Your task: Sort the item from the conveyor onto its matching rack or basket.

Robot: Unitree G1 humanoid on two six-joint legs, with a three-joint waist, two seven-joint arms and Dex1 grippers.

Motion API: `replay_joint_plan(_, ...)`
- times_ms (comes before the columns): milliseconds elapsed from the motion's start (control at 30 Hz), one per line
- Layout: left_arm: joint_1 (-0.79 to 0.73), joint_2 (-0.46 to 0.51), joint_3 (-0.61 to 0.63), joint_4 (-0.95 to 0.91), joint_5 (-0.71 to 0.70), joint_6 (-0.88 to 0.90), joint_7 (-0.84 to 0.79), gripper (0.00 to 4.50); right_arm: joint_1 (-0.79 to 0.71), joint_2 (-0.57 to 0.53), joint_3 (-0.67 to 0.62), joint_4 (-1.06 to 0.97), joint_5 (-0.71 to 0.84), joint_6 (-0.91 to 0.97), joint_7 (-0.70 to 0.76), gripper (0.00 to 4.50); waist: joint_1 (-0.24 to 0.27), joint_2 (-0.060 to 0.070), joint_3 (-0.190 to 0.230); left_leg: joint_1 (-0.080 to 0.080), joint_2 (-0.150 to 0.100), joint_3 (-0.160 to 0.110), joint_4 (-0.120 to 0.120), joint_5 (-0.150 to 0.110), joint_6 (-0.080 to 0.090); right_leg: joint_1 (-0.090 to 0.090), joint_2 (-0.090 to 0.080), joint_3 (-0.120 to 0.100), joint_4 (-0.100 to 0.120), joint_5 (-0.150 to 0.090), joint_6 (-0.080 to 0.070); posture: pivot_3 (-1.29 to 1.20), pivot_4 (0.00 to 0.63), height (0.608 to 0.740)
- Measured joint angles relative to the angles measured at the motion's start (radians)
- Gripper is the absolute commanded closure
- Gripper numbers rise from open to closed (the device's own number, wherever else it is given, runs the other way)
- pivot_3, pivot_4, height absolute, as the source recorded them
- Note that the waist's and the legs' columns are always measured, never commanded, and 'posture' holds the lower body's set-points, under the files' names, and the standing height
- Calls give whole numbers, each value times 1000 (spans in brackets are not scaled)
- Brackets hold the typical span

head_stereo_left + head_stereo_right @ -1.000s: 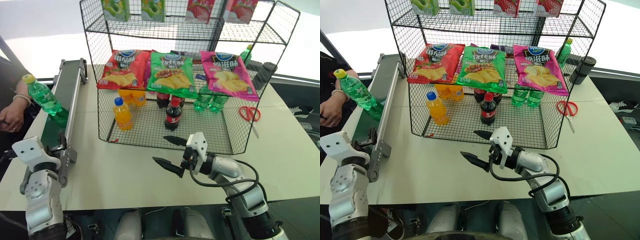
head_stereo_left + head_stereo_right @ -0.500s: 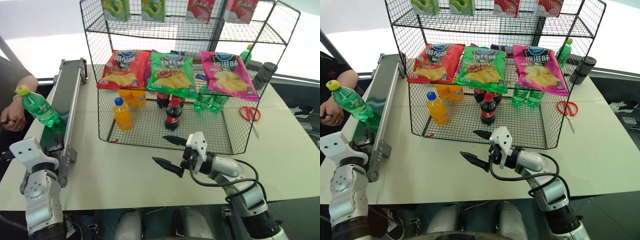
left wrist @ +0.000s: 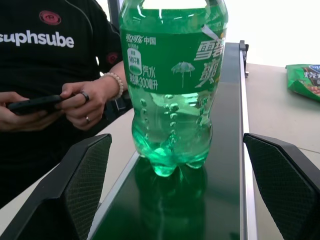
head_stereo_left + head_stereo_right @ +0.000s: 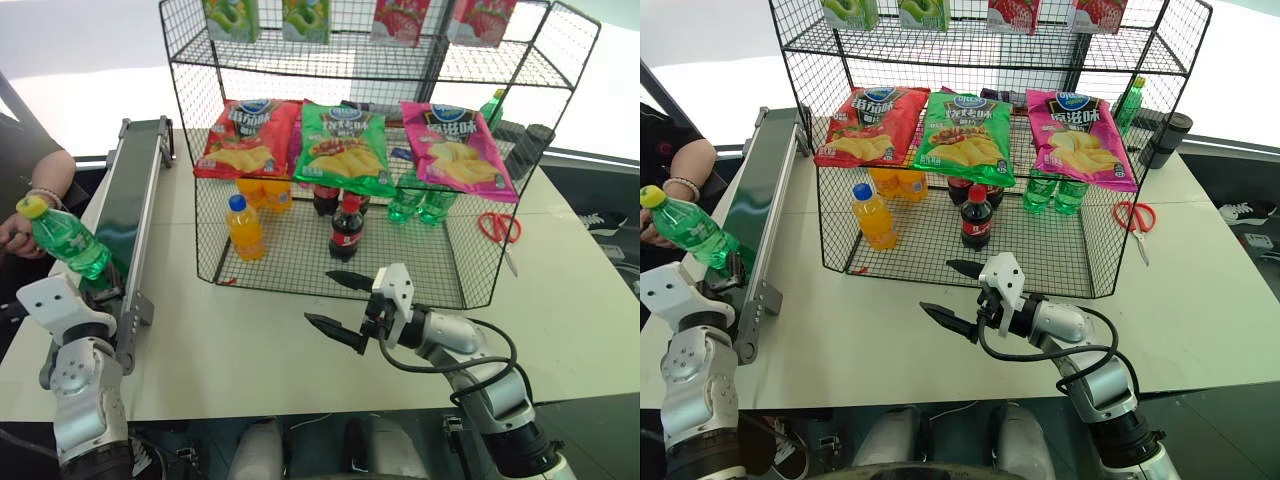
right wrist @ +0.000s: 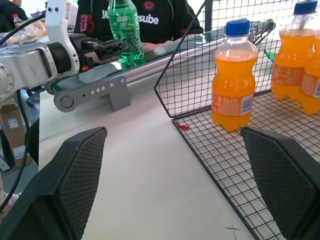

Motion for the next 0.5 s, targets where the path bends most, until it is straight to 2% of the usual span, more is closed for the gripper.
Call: replay_joint_plan(500, 10, 23, 33, 10, 6, -18, 20, 0, -11, 4, 0, 0, 1, 1, 2, 38, 0, 0, 0, -1, 0, 0, 0, 0, 0, 0, 0, 0, 0, 0, 0, 0, 150, 734)
